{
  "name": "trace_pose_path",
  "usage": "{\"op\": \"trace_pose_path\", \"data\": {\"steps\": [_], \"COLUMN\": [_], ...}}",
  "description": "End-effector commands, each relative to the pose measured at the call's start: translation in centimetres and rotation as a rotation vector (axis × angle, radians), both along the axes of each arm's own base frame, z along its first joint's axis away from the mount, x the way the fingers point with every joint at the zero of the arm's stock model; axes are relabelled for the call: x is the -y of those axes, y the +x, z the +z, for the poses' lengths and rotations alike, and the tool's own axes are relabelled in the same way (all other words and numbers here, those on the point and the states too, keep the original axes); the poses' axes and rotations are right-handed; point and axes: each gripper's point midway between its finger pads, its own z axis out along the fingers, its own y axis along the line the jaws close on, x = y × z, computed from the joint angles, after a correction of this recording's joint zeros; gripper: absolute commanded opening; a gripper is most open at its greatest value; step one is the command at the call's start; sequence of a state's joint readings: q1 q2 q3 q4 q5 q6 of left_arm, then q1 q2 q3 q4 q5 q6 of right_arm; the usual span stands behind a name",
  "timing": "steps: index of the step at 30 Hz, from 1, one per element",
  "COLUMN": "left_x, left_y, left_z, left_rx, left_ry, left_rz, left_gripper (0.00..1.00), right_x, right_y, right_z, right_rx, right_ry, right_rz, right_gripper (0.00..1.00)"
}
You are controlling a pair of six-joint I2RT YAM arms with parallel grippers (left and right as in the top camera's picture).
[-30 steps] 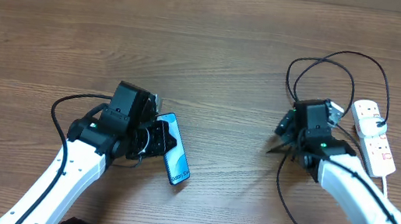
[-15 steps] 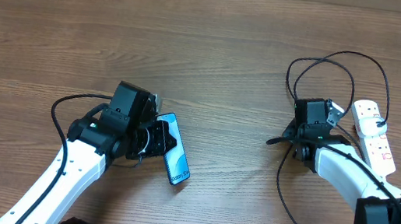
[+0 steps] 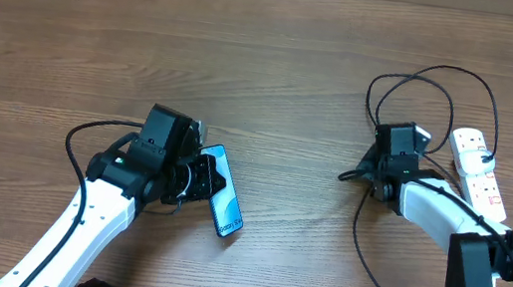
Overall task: Plug charger to phone and switch on socket
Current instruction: 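Move the right gripper over the black cable's USB-C plug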
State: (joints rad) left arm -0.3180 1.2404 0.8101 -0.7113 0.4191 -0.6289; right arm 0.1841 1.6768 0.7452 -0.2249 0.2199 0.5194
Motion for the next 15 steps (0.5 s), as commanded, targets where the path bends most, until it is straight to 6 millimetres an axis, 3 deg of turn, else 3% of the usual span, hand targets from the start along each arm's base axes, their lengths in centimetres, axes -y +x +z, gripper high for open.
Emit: {"op": "trace_pose_path", "data": {"steps": [1,10,15], "left_x": [0.4,0.4,0.4], "left_y": [0.1,0.2,0.3], "left_z": [0.5,0.6,0.6], "left_rx": [0.001,0.004,0.011], "left_ry": [-0.029,-0.029,-0.031], "left_rz": [-0.003,-0.002,-0.002], "left_gripper": [0.05,0.05,0.06], "right_x": [-4.4,-5.4,-4.5], "right_y": [-2.1,-5.9,-5.9], "right_z": [-2.0,-2.7,-2.9], "right_rx": [-0.114,-0.288,-0.292], "right_ry": [0.185,0.264,0.217], "right_rz": [0.193,0.211,0.192], "right_gripper": [0.22,0.21,0.37]}}
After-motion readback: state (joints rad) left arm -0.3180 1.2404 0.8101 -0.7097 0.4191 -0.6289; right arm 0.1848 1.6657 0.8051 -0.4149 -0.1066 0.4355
